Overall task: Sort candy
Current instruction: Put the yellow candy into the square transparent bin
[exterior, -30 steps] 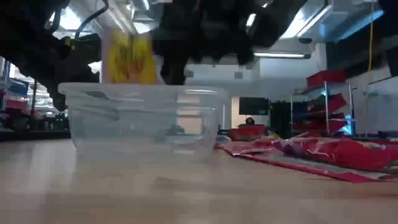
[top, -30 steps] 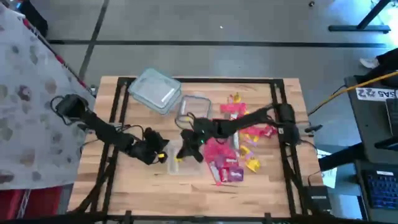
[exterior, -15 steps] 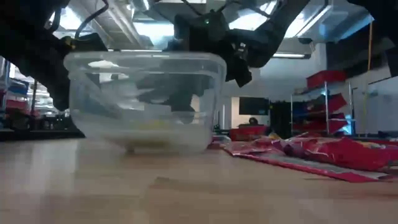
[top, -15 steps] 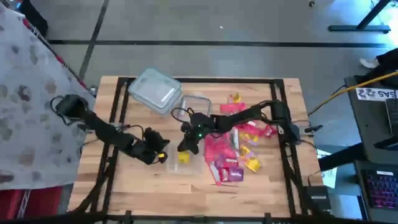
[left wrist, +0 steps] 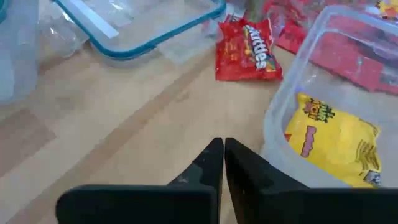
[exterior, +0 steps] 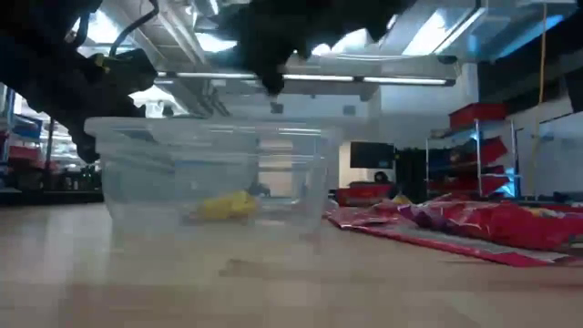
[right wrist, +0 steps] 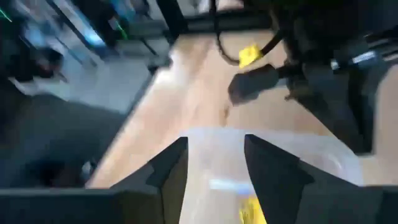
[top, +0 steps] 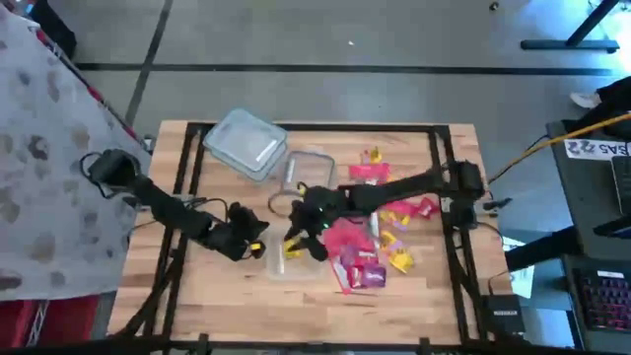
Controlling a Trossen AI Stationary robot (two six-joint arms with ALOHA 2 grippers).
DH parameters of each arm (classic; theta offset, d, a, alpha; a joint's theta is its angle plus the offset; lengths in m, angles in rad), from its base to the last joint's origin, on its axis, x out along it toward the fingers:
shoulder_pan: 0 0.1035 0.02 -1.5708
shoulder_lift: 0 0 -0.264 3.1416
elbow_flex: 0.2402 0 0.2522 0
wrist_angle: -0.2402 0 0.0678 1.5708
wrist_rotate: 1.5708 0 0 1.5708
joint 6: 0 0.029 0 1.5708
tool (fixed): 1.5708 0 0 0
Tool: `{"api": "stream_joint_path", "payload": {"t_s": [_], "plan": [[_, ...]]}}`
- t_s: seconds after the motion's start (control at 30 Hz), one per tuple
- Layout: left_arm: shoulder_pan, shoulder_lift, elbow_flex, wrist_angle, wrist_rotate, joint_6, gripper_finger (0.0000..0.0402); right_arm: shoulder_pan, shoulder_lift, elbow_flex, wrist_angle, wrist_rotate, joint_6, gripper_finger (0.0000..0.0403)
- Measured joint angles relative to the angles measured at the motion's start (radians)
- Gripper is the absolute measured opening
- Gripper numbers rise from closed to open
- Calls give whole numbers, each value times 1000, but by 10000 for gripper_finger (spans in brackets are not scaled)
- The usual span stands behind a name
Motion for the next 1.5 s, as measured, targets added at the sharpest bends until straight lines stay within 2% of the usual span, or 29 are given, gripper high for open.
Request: {"api": "stream_joint_path", "payload": {"t_s": [0.1,0.23,0.4,0.63,0.7,0.8,0.97,1.07,1.3,1.5], "plan": [[-1,0,0,0,3,0,0,93,-60,-2,-286,73,17,132],[-1,0,0,-1,3,-4,0,218,-108,-45,-570,149,202,129],[-1,0,0,2,3,-13,0,354,-117,-170,-775,213,437,128],[-1,0,0,-1,3,-9,0,460,-154,-327,-756,205,590,154],[-1,0,0,-1,3,1,0,477,-155,-343,-755,214,589,172],[0,0,0,0,3,1,0,509,-156,-346,-735,236,502,203],[0,0,0,-1,2,4,0,610,-156,-347,-760,404,348,227],[0,0,0,-1,2,3,0,680,-156,-353,-797,521,326,229],[0,0,0,-1,2,1,0,797,-149,-459,-762,597,327,229],[1,0,0,-1,2,0,0,810,-102,-482,-706,756,352,229]]}}
